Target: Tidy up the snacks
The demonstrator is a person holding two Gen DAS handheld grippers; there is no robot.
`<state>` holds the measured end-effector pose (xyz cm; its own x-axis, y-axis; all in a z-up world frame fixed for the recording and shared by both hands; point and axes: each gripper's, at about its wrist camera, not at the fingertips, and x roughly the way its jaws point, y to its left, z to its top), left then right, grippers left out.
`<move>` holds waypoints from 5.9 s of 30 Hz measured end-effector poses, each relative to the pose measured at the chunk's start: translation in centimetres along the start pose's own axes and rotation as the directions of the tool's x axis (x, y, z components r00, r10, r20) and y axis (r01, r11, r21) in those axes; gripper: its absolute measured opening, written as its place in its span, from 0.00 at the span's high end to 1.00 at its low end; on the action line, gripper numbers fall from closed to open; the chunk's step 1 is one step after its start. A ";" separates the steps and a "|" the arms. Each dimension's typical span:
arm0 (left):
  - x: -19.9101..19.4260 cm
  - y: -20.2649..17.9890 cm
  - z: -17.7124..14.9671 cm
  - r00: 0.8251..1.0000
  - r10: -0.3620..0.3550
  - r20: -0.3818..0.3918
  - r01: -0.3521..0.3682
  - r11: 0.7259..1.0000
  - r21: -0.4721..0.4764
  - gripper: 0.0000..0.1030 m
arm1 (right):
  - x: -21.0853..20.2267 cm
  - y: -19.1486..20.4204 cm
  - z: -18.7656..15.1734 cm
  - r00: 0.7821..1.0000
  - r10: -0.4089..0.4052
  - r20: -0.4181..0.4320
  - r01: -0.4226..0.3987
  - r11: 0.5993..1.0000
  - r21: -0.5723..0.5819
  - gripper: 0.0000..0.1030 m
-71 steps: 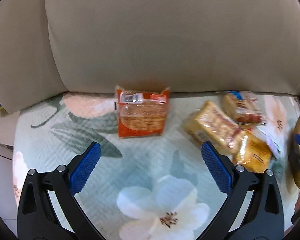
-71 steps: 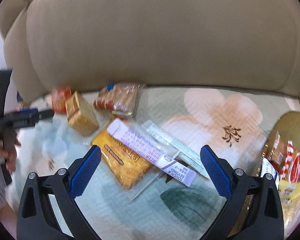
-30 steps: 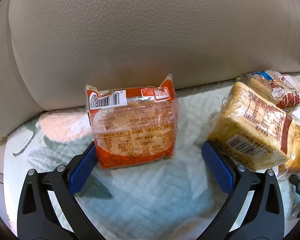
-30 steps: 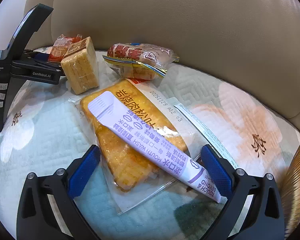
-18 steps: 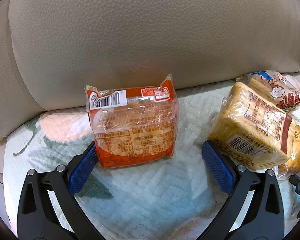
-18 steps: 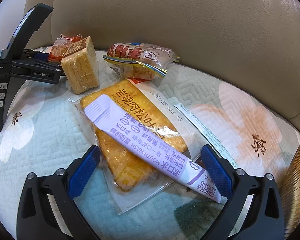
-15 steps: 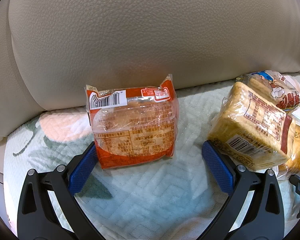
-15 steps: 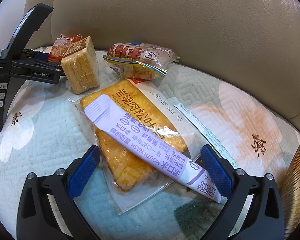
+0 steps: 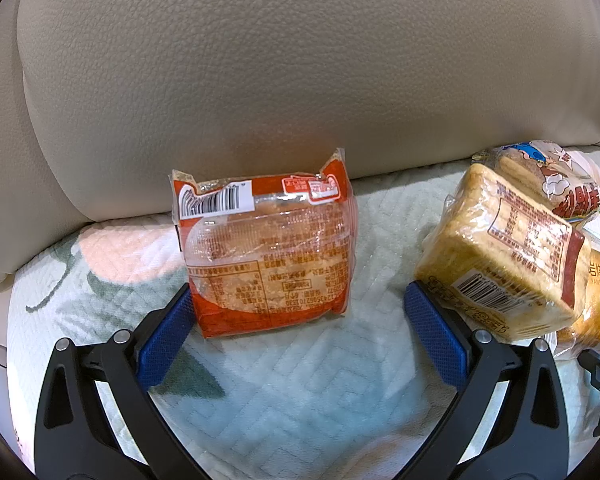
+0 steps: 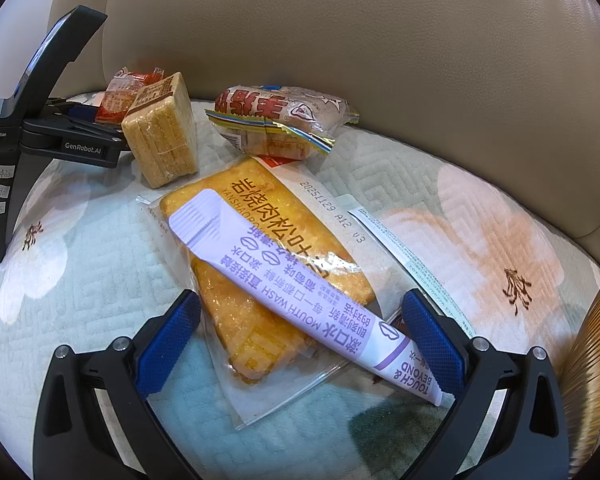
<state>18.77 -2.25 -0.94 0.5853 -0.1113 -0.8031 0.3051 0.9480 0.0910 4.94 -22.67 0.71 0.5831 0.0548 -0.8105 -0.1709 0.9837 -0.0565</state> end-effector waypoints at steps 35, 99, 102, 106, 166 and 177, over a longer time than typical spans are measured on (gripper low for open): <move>0.0 -0.1 0.0 1.000 0.001 0.002 -0.001 1.000 0.000 0.03 | 0.0 0.0 -0.1 1.000 0.001 0.000 -0.001 1.000 -0.004 0.05; 0.0 0.0 0.0 1.000 0.002 0.005 -0.002 1.000 -0.001 0.03 | 0.0 0.0 -0.1 1.000 0.002 -0.001 -0.002 1.000 -0.007 0.05; 0.0 -0.1 0.0 1.000 0.002 0.005 -0.002 1.000 -0.001 0.03 | 0.0 0.0 -0.1 1.000 0.002 0.000 -0.002 1.000 -0.007 0.05; 0.0 0.0 0.0 1.000 0.002 0.005 -0.002 1.000 -0.001 0.03 | 0.0 0.0 -0.1 1.000 0.002 -0.001 -0.002 1.000 -0.008 0.05; -1.8 1.6 1.3 0.998 -0.053 -0.019 0.053 0.998 0.034 0.54 | -1.7 -4.4 4.3 0.973 0.118 -0.198 -0.097 0.989 0.113 0.93; -7.4 0.6 0.9 0.996 0.067 -0.055 -0.064 0.997 0.044 0.55 | -4.8 -8.0 6.1 0.968 0.236 -0.079 -0.187 0.898 0.398 0.93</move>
<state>15.27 -1.14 5.63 0.5623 -0.0311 -0.8263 0.2995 0.9391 0.1685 8.35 -29.78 8.58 0.4616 0.2720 -0.8444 0.0536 0.9416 0.3325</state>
